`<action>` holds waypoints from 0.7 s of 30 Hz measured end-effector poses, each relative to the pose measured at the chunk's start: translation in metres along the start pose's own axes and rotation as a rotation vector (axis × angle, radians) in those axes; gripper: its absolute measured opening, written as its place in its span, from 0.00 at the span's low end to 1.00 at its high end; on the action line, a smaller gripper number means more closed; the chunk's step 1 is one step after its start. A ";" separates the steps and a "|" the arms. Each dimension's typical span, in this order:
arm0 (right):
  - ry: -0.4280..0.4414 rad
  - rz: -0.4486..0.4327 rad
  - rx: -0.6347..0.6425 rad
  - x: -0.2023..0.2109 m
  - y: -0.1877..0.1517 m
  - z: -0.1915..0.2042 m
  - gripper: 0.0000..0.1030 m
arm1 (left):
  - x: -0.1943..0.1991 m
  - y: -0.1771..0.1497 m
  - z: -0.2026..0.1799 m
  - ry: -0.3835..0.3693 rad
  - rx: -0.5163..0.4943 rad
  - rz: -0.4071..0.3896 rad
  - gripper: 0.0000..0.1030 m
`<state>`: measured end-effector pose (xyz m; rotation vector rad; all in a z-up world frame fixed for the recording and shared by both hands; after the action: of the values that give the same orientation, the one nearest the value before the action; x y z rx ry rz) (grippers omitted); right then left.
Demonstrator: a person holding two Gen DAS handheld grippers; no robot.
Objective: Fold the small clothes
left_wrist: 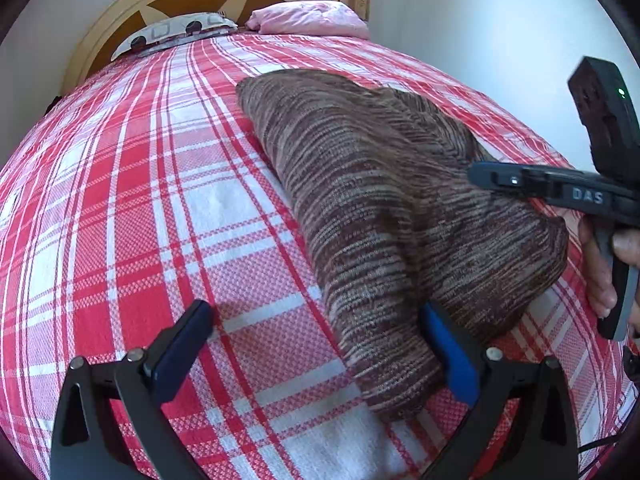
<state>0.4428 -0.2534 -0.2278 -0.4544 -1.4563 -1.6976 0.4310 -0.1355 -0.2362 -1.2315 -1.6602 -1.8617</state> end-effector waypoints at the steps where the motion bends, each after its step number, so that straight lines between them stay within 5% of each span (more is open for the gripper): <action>1: 0.000 -0.004 0.004 0.002 -0.001 0.001 0.21 | 0.000 0.000 0.000 -0.001 0.001 0.001 1.00; 6: 0.014 -0.071 0.016 0.020 0.007 0.004 0.30 | 0.001 0.001 0.002 -0.008 0.012 0.008 1.00; 8: 0.029 -0.096 -0.011 0.028 0.010 0.000 0.57 | 0.001 0.001 0.002 -0.010 0.015 0.006 1.00; 9: 0.025 -0.109 -0.027 0.030 0.011 -0.004 0.62 | 0.001 0.001 0.002 -0.012 0.017 0.005 1.00; 14: 0.018 -0.093 -0.127 0.025 0.012 -0.027 0.64 | 0.005 0.005 0.005 -0.016 0.031 0.001 1.00; 17: -0.008 -0.053 -0.140 0.020 0.007 -0.034 0.64 | 0.024 0.022 0.018 -0.014 0.097 -0.100 1.00; 21: -0.012 -0.198 -0.099 0.046 0.030 -0.021 0.64 | 0.023 0.032 0.026 -0.039 0.161 -0.107 1.00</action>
<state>0.4438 -0.2890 -0.1812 -0.3837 -1.4704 -1.9324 0.4515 -0.1131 -0.2003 -1.1401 -1.8902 -1.7337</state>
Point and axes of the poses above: each gripper's, at about its wrist camera, not at the fingertips, and x roughly against the way its jaws point, z to its left, y to its top, the point moved 8 cm from there along -x, roughly the way its jaws point, and after that the axes turned 1 degree about -x, right-handed, at the moved point
